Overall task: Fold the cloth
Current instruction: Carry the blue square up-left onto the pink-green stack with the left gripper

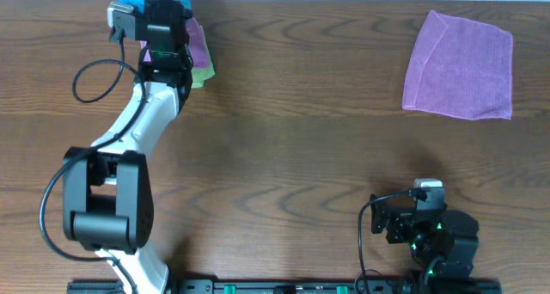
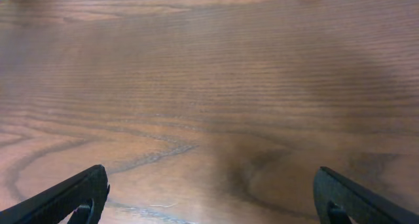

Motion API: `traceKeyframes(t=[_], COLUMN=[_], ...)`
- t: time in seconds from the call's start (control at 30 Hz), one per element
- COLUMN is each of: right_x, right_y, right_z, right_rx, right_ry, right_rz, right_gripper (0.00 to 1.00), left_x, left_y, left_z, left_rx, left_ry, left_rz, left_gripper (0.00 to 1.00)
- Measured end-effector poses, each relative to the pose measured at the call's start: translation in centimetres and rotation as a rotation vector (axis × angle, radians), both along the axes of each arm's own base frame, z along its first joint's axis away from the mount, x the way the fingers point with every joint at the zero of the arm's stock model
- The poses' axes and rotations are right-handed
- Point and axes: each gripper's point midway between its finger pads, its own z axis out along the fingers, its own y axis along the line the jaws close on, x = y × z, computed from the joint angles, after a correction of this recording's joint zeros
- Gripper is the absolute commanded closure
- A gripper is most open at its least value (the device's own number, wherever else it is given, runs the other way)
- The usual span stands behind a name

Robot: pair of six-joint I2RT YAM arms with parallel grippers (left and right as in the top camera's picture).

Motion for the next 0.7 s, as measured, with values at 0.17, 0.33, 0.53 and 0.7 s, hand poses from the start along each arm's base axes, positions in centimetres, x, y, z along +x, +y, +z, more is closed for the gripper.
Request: traceKeyframes(t=[0.17, 0.33, 0.53, 0.7], right_x=[0.0, 0.0, 0.0, 0.0], right_y=[-0.2, -0.3, -0.3, -0.3], right_z=[0.0, -0.1, -0.1, -0.1], right_rx=[-0.008, -0.010, -0.011, -0.013], right_ry=[0.001, 0.001, 0.001, 0.001], right_rz=[-0.011, -0.013, -0.014, -0.016], right_gripper=[0.01, 0.01, 0.01, 0.01], left_x=[0.9, 1.4, 2.2, 2.5], left_y=[-0.2, -0.5, -0.5, -0.2], left_z=[-1.6, -2.7, -5.0, -7.0], left_rx=[0.062, 0.122, 0.152, 0.168], left_ry=[0.019, 0.040, 0.061, 0.096], left_rz=[-0.025, -0.050, -0.066, -0.068], left_gripper=[0.94, 0.94, 0.94, 0.91])
